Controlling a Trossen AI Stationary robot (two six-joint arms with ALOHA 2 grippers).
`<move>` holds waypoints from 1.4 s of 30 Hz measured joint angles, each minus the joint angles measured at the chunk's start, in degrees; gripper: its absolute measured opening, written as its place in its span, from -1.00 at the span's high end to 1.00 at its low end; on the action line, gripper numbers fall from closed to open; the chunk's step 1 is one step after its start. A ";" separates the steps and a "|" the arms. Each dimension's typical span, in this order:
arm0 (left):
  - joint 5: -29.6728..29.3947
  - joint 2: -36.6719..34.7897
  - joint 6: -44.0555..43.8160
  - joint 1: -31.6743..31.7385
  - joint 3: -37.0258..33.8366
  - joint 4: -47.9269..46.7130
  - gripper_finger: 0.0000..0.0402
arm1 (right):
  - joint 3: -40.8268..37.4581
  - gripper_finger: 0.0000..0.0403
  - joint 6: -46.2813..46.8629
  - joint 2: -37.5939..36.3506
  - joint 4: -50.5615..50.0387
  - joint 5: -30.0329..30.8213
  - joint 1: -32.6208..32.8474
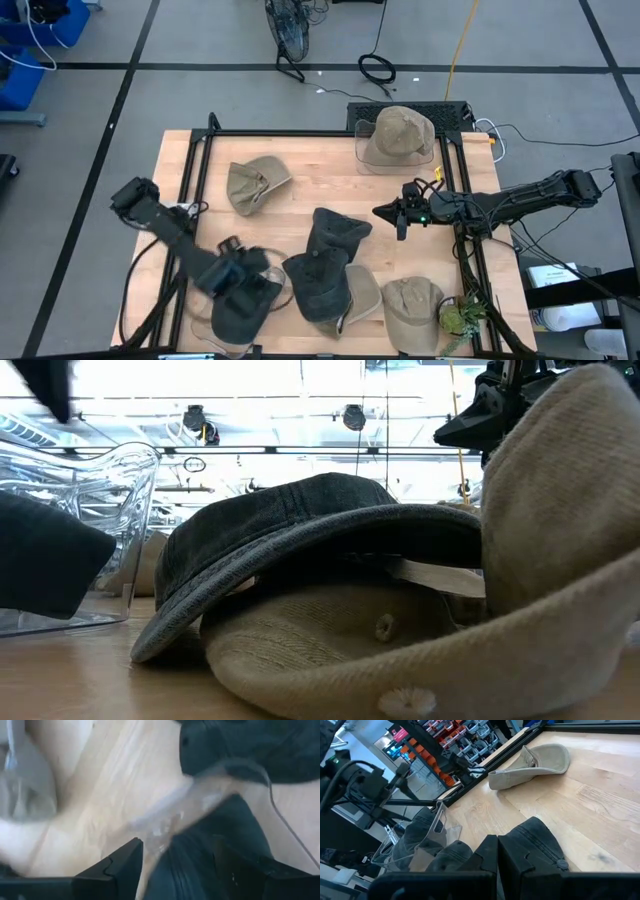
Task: Pick & Place hat
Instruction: Put the brown cap into the top transparent bin
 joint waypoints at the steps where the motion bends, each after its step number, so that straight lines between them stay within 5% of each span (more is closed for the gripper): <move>1: 0.24 -0.01 2.78 1.91 0.00 0.94 -0.14 | 0.00 1.00 0.00 0.00 0.02 -0.05 0.00; 10: -5.32 -5.79 13.20 11.83 -0.02 8.56 0.12 | 0.00 1.00 -1.74 0.00 0.46 -0.57 0.91; 18: -19.03 -15.60 18.74 14.10 0.00 11.08 0.91 | 0.00 1.00 -4.61 0.00 0.57 -0.53 0.98; 23: -25.24 -19.40 18.57 14.00 -0.63 9.96 0.97 | 0.00 1.00 -9.92 0.00 3.38 1.84 0.73; 33: -31.24 -35.12 6.72 7.87 -24.35 22.06 0.99 | 0.00 1.00 -23.37 0.07 11.03 6.69 -0.31; 37: -30.17 -43.53 13.62 7.40 -34.42 32.80 0.99 | 0.81 1.00 -24.66 3.95 16.51 7.05 -2.57; 42: -23.89 -54.98 25.45 10.18 -44.63 42.21 0.99 | 11.12 1.00 -28.64 16.78 16.19 3.74 -5.35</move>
